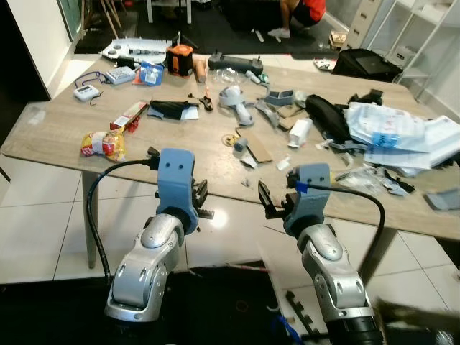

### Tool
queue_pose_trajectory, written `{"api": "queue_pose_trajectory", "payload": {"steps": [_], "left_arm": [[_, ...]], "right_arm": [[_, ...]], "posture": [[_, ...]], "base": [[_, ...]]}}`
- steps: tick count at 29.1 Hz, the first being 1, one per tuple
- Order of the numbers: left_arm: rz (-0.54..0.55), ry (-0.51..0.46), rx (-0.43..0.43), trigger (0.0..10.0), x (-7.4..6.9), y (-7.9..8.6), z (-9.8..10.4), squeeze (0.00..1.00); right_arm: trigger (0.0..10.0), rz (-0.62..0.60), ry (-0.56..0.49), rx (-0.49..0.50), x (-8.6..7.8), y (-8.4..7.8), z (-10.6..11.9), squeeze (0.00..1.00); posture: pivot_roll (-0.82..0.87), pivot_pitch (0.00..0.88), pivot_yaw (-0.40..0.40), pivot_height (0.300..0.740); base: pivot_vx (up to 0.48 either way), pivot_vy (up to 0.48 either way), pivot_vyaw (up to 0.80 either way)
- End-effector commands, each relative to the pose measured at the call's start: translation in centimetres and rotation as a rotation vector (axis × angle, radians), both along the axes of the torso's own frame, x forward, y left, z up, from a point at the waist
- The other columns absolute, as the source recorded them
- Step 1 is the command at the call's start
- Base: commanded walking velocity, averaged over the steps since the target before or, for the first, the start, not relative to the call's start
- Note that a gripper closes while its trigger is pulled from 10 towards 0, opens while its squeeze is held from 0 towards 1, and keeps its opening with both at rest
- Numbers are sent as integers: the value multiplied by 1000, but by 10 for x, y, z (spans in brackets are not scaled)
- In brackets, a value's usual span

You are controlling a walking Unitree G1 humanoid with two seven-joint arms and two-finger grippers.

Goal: Picking trash to rubbish bin

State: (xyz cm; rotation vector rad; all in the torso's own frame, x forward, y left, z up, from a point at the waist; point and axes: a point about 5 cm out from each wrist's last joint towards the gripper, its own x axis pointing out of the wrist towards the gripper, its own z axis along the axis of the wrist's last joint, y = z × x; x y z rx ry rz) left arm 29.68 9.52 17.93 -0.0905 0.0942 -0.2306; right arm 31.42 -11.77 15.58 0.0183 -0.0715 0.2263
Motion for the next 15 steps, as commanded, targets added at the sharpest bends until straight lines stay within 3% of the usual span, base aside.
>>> {"api": "queue_pose_trajectory", "payload": {"steps": [1,15], "left_arm": [[-16,3,0,10000,-2,-3,-2,0],[-18,-30,-9,10000,-2,-3,3,0]], "right_arm": [[10000,4,7,3,-2,-1,-3,0],[10000,2,-22,15,-2,0,3,0]], "posture": [[97,135,-44,740],[97,137,-46,740]], "base": [[379,0,0],[338,0,0]]}}
